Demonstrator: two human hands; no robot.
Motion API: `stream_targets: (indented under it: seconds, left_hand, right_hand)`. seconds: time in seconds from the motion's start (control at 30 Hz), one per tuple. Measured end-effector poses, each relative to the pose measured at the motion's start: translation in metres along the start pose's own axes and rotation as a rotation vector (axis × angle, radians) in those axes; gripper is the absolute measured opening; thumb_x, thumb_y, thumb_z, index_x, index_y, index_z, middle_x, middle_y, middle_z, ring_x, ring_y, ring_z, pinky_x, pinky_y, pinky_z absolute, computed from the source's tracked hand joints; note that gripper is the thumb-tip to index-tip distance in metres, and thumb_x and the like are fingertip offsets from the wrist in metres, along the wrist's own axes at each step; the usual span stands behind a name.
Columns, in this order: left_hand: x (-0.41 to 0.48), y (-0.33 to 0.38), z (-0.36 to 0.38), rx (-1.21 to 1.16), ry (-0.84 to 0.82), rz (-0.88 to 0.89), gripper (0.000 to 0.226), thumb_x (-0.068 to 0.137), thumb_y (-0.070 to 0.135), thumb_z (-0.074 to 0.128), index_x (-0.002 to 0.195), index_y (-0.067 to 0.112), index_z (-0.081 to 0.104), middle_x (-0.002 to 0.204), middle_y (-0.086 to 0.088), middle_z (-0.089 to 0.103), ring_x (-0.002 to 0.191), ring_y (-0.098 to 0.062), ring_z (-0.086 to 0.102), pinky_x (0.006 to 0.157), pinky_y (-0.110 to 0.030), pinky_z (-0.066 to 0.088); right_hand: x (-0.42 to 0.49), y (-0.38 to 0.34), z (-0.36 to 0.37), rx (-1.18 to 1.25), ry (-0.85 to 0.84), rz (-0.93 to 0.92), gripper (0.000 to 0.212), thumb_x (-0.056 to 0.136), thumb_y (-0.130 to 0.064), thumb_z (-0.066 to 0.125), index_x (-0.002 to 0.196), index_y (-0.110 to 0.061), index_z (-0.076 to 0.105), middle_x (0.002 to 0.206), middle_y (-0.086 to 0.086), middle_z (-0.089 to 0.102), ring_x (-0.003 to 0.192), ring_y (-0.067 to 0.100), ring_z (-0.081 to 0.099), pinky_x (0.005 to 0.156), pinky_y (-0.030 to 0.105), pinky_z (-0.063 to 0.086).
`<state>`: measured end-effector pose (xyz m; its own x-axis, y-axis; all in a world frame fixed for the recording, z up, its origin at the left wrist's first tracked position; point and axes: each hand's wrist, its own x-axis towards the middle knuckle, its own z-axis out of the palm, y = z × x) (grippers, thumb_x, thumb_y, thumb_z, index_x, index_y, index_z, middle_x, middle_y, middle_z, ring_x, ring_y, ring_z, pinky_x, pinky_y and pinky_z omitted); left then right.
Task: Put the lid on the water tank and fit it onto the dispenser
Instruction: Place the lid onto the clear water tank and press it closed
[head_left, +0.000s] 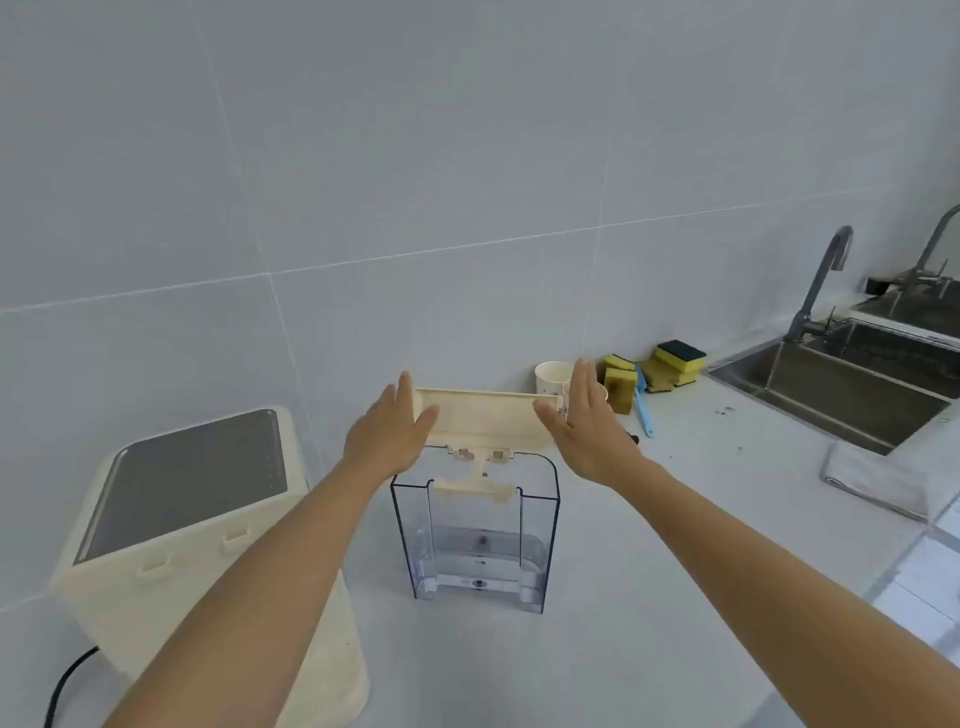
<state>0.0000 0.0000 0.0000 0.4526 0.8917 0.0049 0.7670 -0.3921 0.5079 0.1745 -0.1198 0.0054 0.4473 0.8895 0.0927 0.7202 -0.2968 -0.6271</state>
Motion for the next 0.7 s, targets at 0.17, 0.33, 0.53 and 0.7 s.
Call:
stream_targets:
  seconds: [0.17,0.33,0.53,0.7]
  left_hand:
    - [0.008,0.002,-0.009,-0.36,-0.066,-0.206,0.059,0.096,0.038,0.029,0.145,0.008,0.015,0.152,-0.014,0.026,0.138,-0.028,0.027,0.108,-0.037,0.026]
    - [0.011,0.002,-0.009,-0.474,-0.142,-0.299,0.057,0.093,0.04,0.035,0.14,0.007,0.029,0.142,-0.012,0.039,0.121,-0.028,0.045,0.093,-0.036,0.036]
    - [0.01,0.006,-0.007,-0.618,-0.177,-0.329,0.051,0.092,0.033,0.043,0.135,0.007,0.037,0.121,-0.008,0.045,0.1,-0.024,0.048,0.082,-0.03,0.033]
    - [0.012,0.006,-0.01,-0.674,-0.146,-0.334,0.046,0.09,0.027,0.045,0.131,0.008,0.04,0.112,-0.007,0.044,0.097,-0.024,0.048,0.084,-0.034,0.035]
  right_hand:
    - [0.009,-0.013,0.01,0.246,-0.071,0.137,0.077,0.091,-0.046,0.035,0.143,-0.003,-0.001,0.155,0.018,0.009,0.142,0.033,0.016,0.115,0.051,0.023]
    - [0.011,-0.019,0.013,0.283,-0.089,0.242,0.072,0.091,-0.036,0.043,0.145,-0.007,0.005,0.143,0.014,0.036,0.129,0.033,0.039,0.104,0.042,0.035]
    - [0.014,-0.018,0.015,0.421,-0.042,0.296,0.053,0.084,-0.025,0.053,0.13,-0.006,0.033,0.122,0.013,0.05,0.102,0.023,0.049,0.086,0.036,0.044]
    - [0.011,-0.017,0.011,0.488,0.034,0.315,0.038,0.084,-0.018,0.052,0.119,-0.003,0.048,0.121,0.018,0.055,0.097,0.024,0.048,0.085,0.035,0.04]
